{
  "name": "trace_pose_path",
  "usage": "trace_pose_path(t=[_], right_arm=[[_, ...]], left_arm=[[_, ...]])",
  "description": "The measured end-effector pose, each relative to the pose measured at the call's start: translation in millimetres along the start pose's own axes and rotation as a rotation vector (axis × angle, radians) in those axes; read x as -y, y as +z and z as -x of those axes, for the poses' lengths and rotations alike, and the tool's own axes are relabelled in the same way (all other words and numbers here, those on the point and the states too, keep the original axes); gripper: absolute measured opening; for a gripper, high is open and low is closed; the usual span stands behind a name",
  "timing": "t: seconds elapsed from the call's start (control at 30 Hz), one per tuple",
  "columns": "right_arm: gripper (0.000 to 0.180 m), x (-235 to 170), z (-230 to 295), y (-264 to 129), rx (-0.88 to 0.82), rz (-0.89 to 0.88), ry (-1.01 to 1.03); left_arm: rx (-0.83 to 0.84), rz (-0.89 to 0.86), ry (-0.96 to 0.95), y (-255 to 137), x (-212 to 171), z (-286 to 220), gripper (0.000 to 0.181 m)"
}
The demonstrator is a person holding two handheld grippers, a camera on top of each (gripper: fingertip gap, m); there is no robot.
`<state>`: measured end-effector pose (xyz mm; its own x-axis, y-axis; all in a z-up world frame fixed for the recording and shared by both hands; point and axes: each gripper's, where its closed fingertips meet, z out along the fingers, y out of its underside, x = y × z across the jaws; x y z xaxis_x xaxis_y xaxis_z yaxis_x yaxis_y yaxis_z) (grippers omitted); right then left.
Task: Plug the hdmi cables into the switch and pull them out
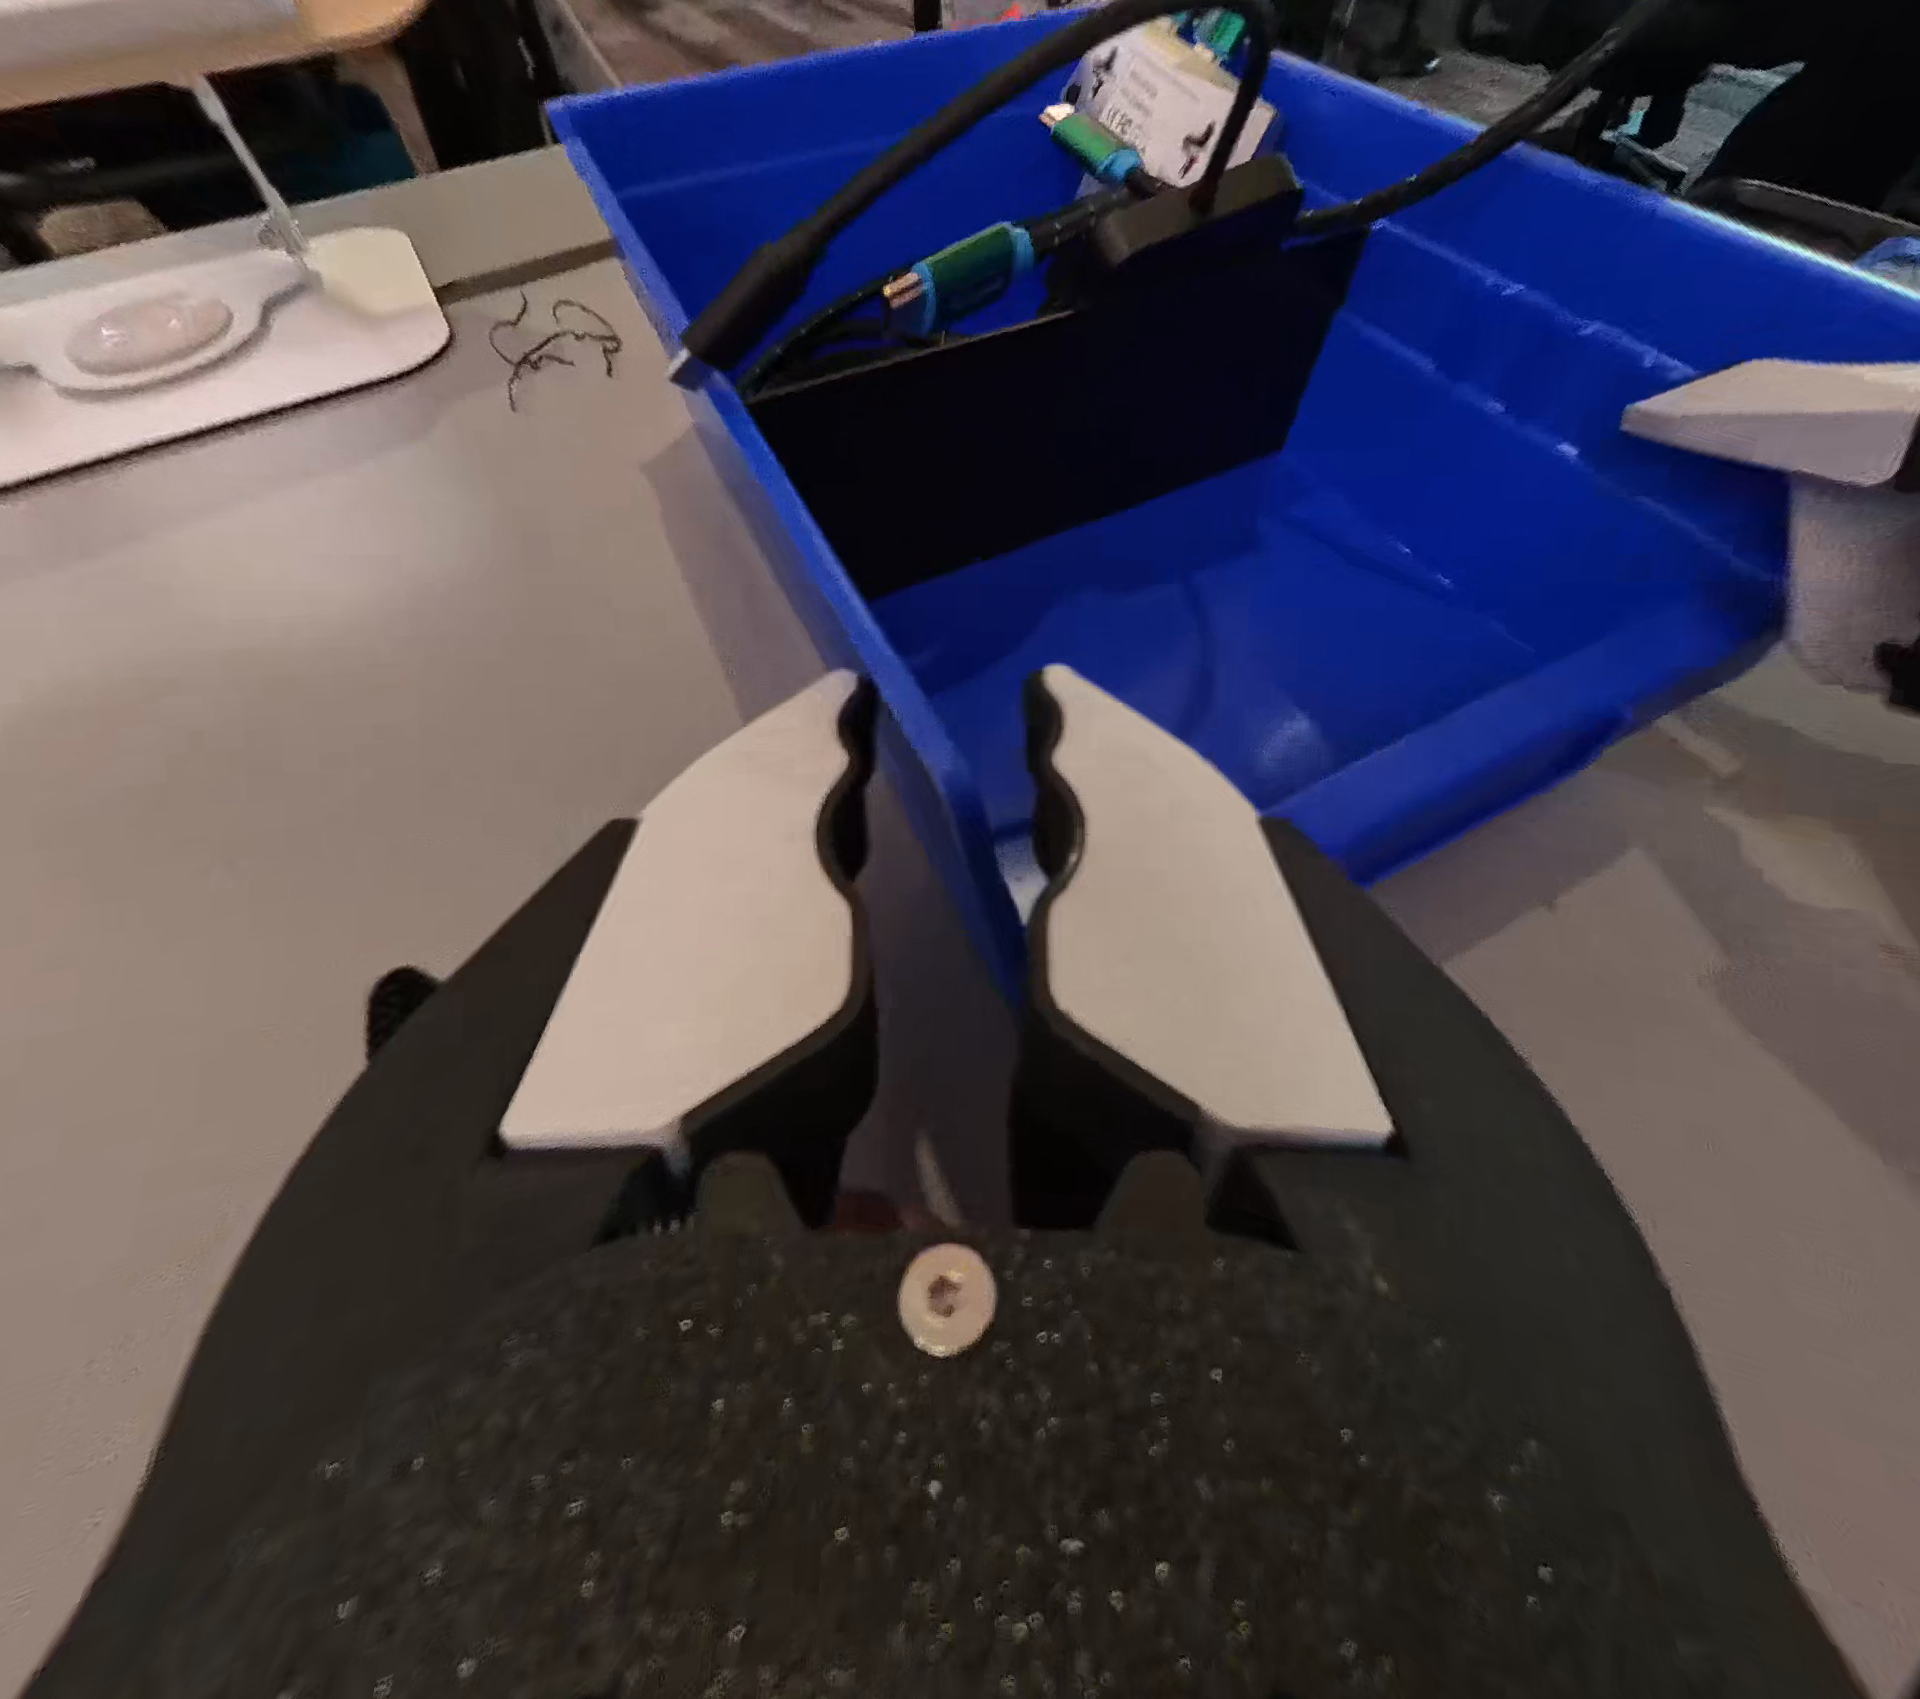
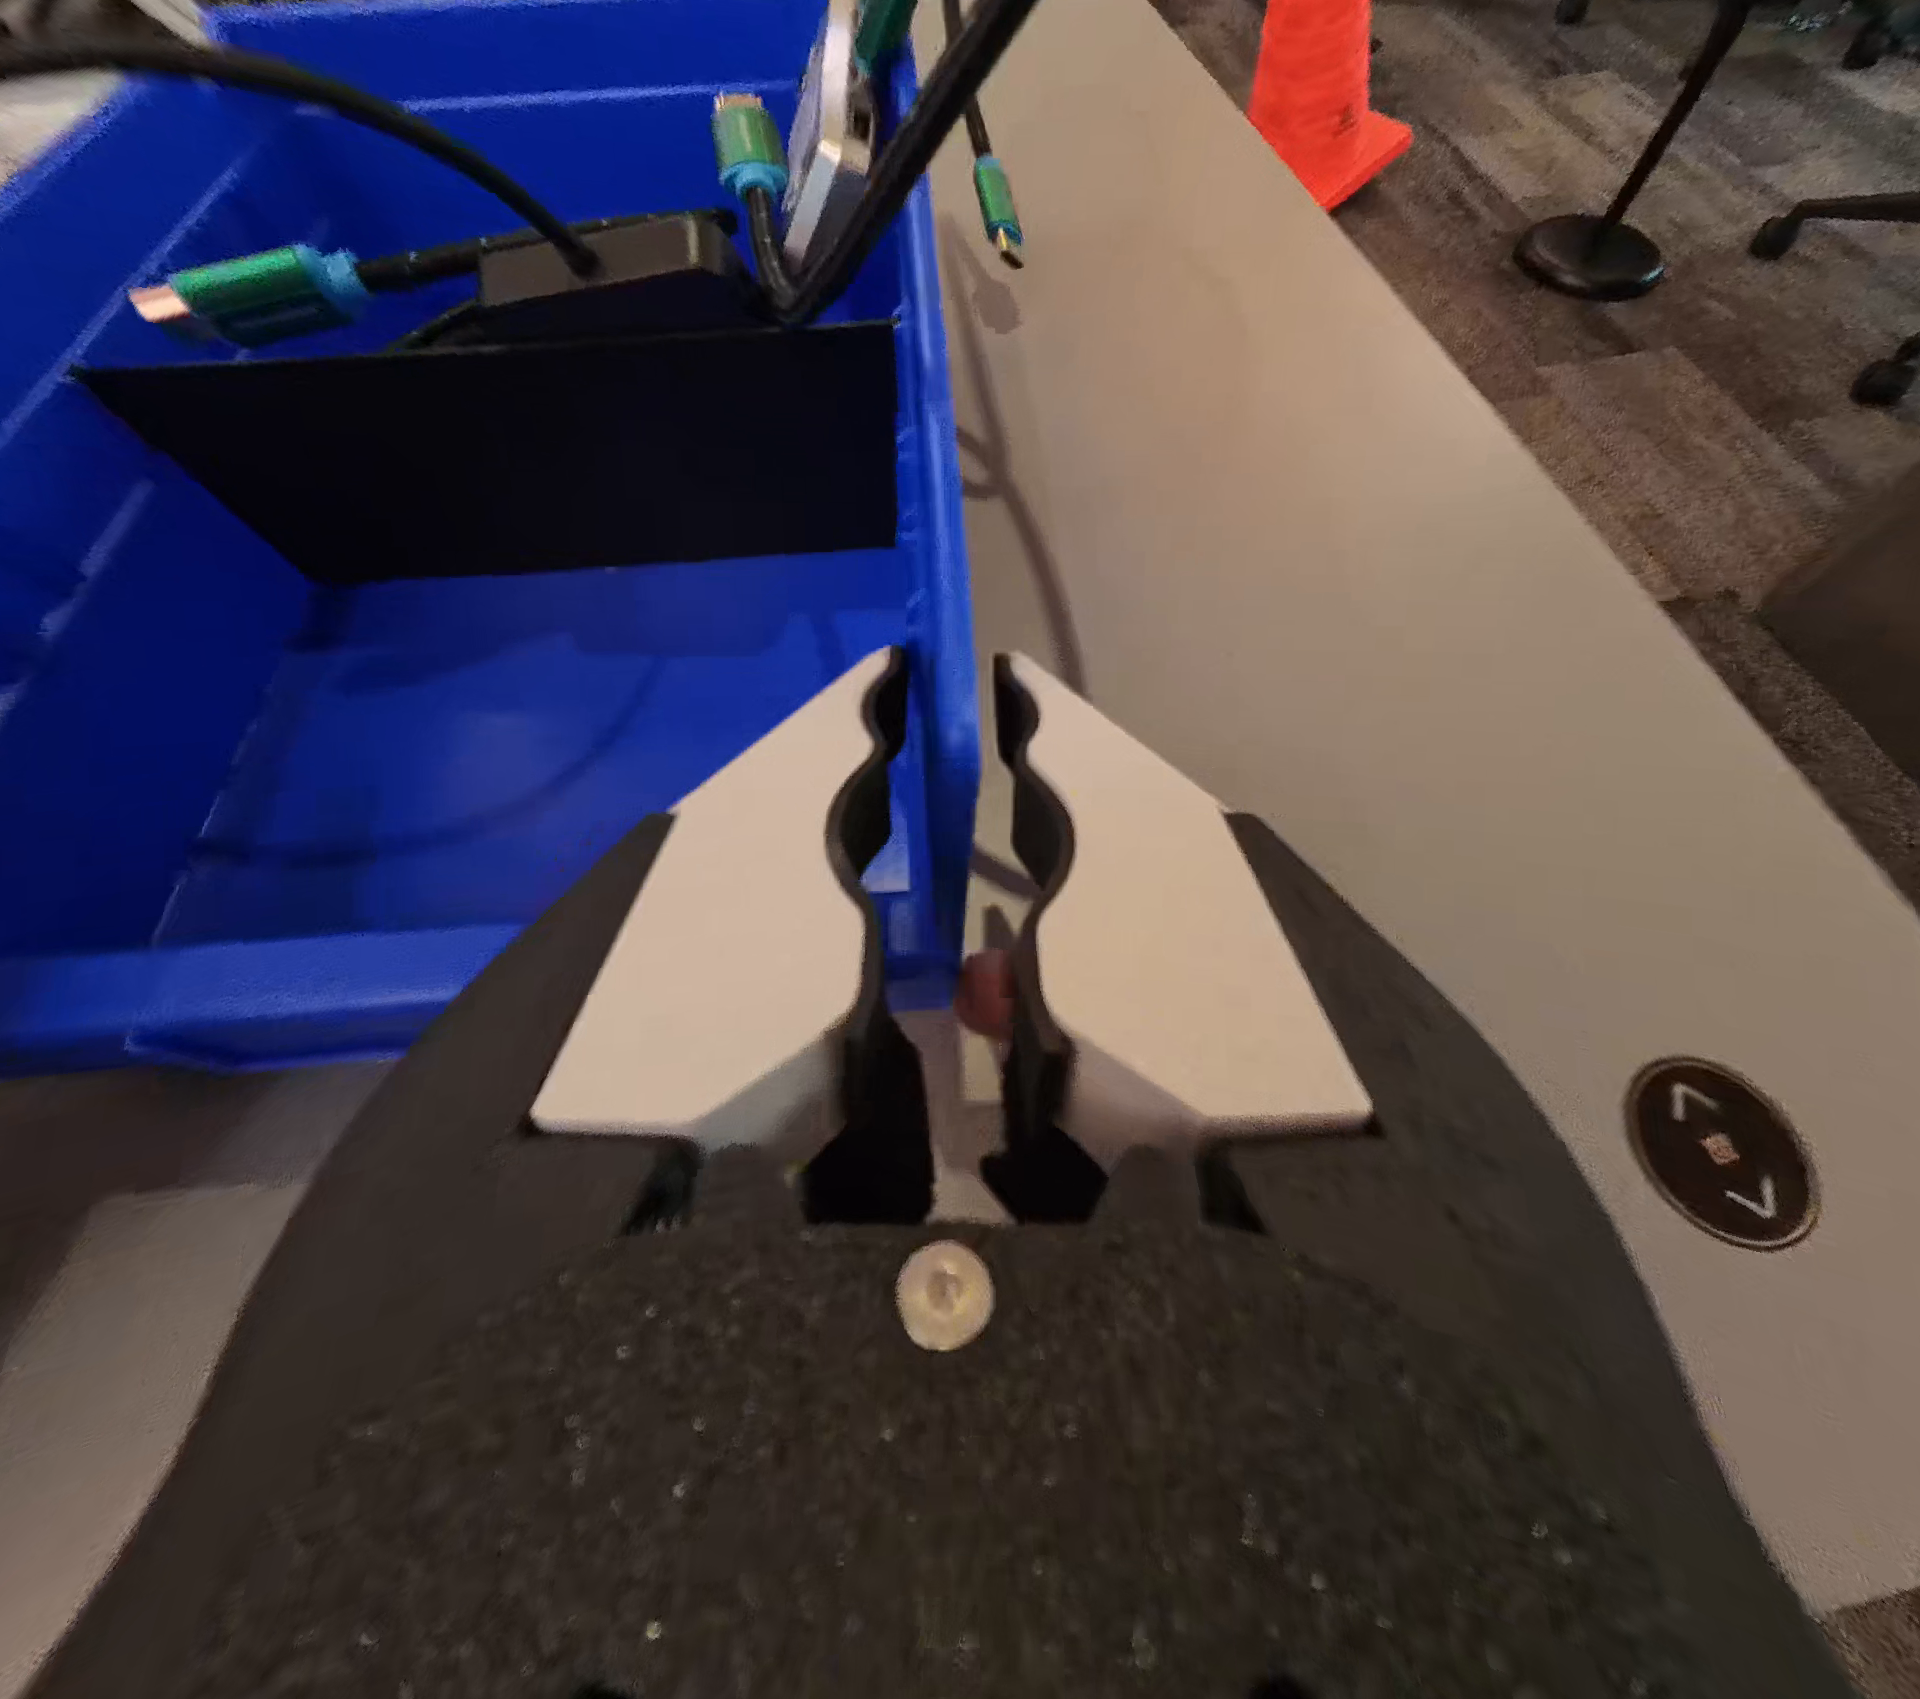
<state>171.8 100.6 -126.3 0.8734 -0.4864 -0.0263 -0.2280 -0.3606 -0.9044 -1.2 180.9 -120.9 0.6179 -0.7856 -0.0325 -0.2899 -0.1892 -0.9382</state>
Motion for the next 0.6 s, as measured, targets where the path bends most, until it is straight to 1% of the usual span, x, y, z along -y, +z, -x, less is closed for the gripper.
trace_pose_path(t=[0.03, 0.1, 0.13, 0.2, 0.23, 0.3, 0.37, 0.47, 0.53, 0.6], right_arm=[[0.01, -0.1, 1.2, 3.0, -0.019, -0.004, -0.046], [0.013, 2.3, -1.7, 5.2, -0.086, -0.025, -0.138], [0.012, 3.6, 0.6, 5.0, -0.086, -0.03, -0.166], [0.005, 6.4, 11.5, 1.5, -0.024, -0.042, -0.076], [0.004, 8.3, 15.5, -1.5, -0.017, -0.044, -0.048], [0.004, 11.9, 32.3, -7.4, -0.005, -0.049, -0.048], [0.004, 17.5, 61.0, -12.1, 0.039, -0.09, -0.049], [0.006, 21.8, 115.7, -21.1, 0.115, -0.151, -0.11], [0.006, 16.6, 155.8, -26.5, 0.169, -0.144, -0.099], [0.005, 10.9, 196.5, -31.3, 0.21, -0.13, -0.13]], left_arm=[[0.016, 0.0, -0.006, 2.9, 1.2, 1.5, 0.025], [0.062, 0.028, -0.008, 5.8, 1.4, 8.3, 0.013], [0.088, 0.041, 0.009, 5.7, 1.2, 12.3, 0.012], [0.102, 0.032, 0.003, 0.2, 2.1, 19.4, 0.007], [0.093, 0.02, -0.002, -5.4, 3.9, 22.2, 0.008], [0.125, 0.004, 0.017, -21.3, 6.4, 36.7, 0.007], [0.184, -0.019, 0.038, -42.3, 9.8, 61.5, 0.006], [0.277, -0.047, 0.081, -82.1, 12.8, 106.0, 0.006], [0.327, -0.044, 0.095, -110.0, 6.1, 136.0, 0.005], [0.366, -0.026, 0.07, -135.8, -9.3, 165.0, 0.005]])
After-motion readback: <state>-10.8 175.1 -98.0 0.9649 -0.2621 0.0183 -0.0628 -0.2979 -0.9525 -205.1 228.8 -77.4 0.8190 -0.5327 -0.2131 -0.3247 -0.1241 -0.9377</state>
